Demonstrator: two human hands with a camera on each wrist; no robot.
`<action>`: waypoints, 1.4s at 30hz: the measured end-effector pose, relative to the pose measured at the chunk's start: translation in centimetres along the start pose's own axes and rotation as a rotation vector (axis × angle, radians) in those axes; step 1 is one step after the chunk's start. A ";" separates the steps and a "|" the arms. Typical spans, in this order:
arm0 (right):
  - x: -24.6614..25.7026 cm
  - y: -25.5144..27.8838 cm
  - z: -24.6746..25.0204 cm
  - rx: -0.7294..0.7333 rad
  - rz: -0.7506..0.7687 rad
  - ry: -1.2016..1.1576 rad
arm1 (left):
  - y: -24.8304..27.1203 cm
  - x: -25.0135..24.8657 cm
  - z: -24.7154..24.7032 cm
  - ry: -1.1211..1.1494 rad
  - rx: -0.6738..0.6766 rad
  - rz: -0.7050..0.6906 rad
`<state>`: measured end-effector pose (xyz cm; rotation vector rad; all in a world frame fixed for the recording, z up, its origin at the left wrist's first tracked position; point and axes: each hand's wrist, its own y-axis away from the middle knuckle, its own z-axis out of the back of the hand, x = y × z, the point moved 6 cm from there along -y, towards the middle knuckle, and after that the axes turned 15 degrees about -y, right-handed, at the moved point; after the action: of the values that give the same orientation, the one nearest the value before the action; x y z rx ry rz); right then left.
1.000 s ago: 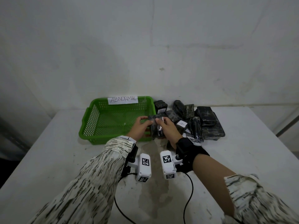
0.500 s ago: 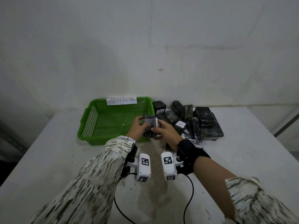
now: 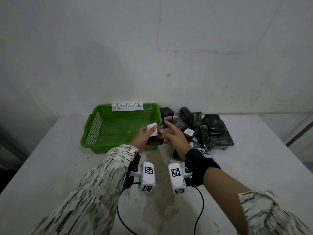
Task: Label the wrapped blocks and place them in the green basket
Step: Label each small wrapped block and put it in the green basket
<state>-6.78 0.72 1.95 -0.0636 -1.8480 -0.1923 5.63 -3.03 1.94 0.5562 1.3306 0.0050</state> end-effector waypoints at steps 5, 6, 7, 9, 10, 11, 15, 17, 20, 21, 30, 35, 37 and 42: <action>0.7 0.0 -0.8 0.017 0.019 -0.031 | 0.1 0.5 0.7 -0.030 -0.044 -0.013; 0.6 -0.3 -0.5 -0.041 0.046 -0.035 | 0.1 0.4 0.7 -0.021 -0.057 -0.015; 0.5 -0.5 -0.2 -0.107 0.067 -0.050 | 0.2 0.2 0.7 -0.006 -0.064 -0.024; 0.3 -0.7 0.1 -0.182 0.077 -0.082 | 0.3 -0.3 0.4 0.010 -0.073 -0.045; 0.2 -0.7 0.0 -0.181 0.063 -0.077 | 0.3 -0.6 0.3 0.011 -0.077 -0.051; 0.1 -0.6 -0.3 -0.161 0.039 -0.051 | 0.3 -0.8 0.2 0.010 -0.078 -0.060; 0.7 -0.1 -1.2 -0.092 0.022 0.000 | 0.4 -1.6 -0.7 -0.004 -0.041 -0.101; 0.9 0.1 -1.3 -0.094 0.039 0.023 | 0.4 -1.6 -1.0 0.014 -0.022 -0.083; 0.9 0.1 -0.9 -0.130 0.087 0.222 | 0.3 -1.4 -1.1 -0.056 -0.033 -0.079; 1.1 0.2 -0.8 -0.145 0.117 0.287 | 0.3 -1.4 -1.0 -0.100 -0.037 -0.089; 0.6 -0.1 -0.9 -0.024 0.049 0.235 | 0.0 -1.6 0.1 -0.229 -0.107 -0.116; 0.4 0.0 -1.6 0.071 0.005 0.203 | 0.1 -2.0 0.7 -0.358 -0.165 -0.162; 0.3 -0.3 -1.6 0.056 0.023 0.221 | 0.2 -2.0 0.6 -0.378 -0.177 -0.166; 0.5 -0.5 -1.1 -0.038 -0.026 0.121 | 1.2 -2.3 0.2 -0.234 -0.108 -0.244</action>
<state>-5.96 0.06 2.69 -0.0530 -1.7257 -0.2443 5.66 -2.74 4.51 0.2907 1.1542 -0.1823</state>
